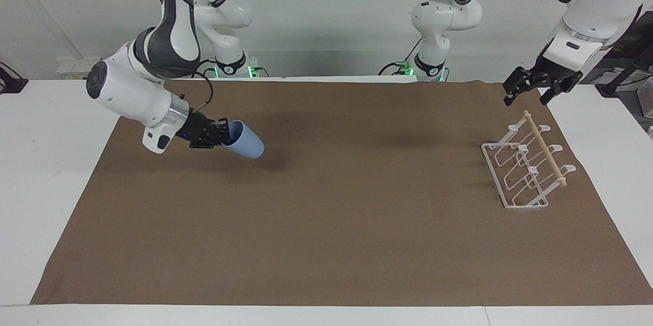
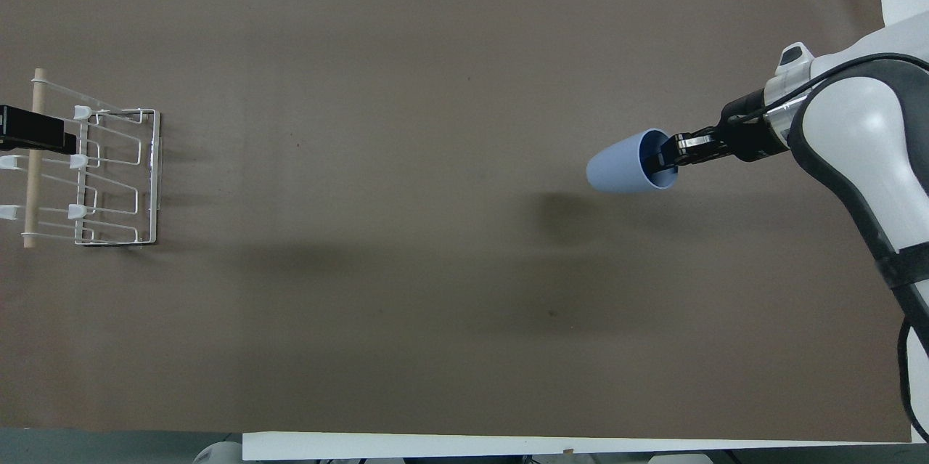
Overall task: Hang cup on cup holder
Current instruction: 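Lift the blue cup and tip it sideways toward the left gripper, then hold the cup with the right gripper while the left gripper approaches, then grasp the cup with the left gripper while the right gripper releases, then carry the cup with the left gripper toward the acrylic rack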
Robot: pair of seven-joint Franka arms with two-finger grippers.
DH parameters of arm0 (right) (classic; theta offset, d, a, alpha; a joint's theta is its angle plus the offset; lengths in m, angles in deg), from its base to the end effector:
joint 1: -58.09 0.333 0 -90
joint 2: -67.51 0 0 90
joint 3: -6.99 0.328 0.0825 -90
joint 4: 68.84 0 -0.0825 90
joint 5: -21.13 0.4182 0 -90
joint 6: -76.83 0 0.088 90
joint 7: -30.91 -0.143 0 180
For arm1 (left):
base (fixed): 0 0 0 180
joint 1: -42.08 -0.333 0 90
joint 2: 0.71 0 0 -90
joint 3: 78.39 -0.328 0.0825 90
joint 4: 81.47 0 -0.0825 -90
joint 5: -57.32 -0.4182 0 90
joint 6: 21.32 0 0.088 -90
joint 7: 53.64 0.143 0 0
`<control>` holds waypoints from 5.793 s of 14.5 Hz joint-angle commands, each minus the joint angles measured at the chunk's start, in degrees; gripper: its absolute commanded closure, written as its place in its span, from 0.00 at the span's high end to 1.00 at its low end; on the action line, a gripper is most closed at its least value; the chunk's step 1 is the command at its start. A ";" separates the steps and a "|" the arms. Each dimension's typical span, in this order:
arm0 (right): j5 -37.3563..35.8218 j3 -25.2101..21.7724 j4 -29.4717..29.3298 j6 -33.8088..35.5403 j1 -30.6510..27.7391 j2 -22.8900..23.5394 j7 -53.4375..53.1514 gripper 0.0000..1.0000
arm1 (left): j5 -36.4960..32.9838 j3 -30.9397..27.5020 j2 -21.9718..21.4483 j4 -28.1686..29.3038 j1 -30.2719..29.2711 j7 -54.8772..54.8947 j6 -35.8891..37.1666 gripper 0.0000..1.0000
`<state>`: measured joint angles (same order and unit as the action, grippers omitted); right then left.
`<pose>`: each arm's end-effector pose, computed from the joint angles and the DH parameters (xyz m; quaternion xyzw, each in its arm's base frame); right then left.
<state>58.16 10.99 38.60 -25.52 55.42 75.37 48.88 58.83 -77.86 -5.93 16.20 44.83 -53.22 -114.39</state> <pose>0.6023 0.0857 0.4063 -0.9446 -0.0569 0.0619 0.3174 0.5621 -0.0361 0.5897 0.9994 -0.0316 0.0051 0.0129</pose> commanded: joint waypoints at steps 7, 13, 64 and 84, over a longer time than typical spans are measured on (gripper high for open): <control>25.97 0.13 5.85 2.07 6.62 -1.62 -7.51 0.00 | 0.43 1.22 -3.56 4.17 2.08 -9.43 1.32 1.00; 36.43 0.13 6.64 3.83 8.82 -1.88 -12.61 0.00 | 10.52 1.22 -3.13 8.06 7.78 -43.43 -4.39 1.00; 39.01 -0.30 6.82 -4.34 14.19 -2.05 -19.11 0.99 | 25.39 1.22 5.57 11.75 34.70 -120.13 -40.70 0.53; -38.94 -0.75 -14.17 10.22 -3.12 -9.35 -18.59 0.99 | -34.57 0.69 4.69 7.27 22.67 -120.76 -5.55 0.51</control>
<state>23.02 9.48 29.71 -20.53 53.74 64.99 30.97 32.87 -77.58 -0.75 23.60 69.42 -174.72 -122.13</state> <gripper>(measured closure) 0.009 0.251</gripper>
